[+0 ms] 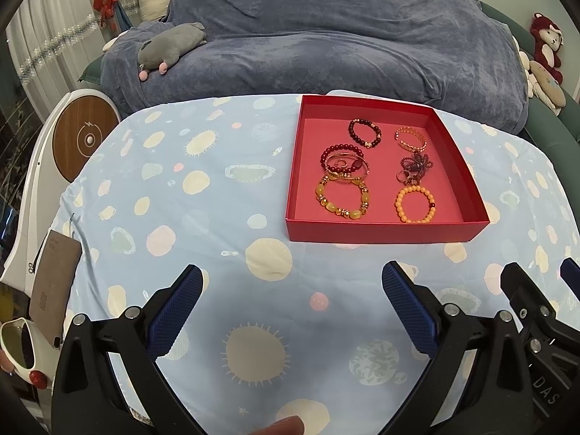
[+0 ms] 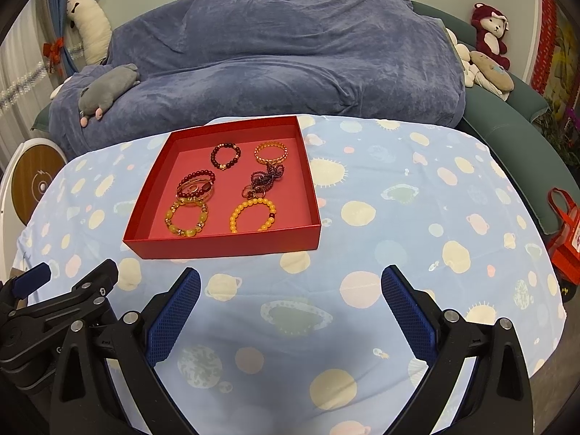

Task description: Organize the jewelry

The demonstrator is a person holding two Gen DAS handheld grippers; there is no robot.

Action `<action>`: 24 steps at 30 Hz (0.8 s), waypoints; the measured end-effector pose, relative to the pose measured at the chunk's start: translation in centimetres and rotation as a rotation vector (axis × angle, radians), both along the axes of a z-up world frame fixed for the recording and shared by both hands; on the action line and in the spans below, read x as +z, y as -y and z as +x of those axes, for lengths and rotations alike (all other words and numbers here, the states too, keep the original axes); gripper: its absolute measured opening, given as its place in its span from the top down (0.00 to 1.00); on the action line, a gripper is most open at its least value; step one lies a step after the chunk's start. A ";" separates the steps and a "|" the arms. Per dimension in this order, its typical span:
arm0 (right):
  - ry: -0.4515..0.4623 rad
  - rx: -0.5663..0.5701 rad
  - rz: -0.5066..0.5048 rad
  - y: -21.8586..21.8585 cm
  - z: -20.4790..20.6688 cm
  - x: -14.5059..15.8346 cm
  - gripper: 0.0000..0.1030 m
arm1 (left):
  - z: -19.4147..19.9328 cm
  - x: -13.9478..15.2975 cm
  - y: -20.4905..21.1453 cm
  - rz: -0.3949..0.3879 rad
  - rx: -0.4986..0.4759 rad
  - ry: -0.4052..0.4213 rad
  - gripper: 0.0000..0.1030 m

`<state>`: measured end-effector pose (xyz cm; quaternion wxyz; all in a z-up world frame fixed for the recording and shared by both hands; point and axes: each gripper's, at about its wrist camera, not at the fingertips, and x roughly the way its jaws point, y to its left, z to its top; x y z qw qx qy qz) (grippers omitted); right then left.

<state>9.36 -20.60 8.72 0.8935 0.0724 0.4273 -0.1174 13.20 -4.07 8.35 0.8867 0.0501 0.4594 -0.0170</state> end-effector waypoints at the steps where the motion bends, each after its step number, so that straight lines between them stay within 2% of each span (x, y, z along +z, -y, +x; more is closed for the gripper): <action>1: 0.001 0.001 0.000 0.0 0.0 0.0 0.07 | 0.0 0.0 0.0 -0.001 0.000 -0.001 0.08; 24: 0.001 0.002 0.001 0.3 -0.1 -0.1 0.07 | -0.1 -0.1 -0.1 0.009 0.010 -0.008 0.08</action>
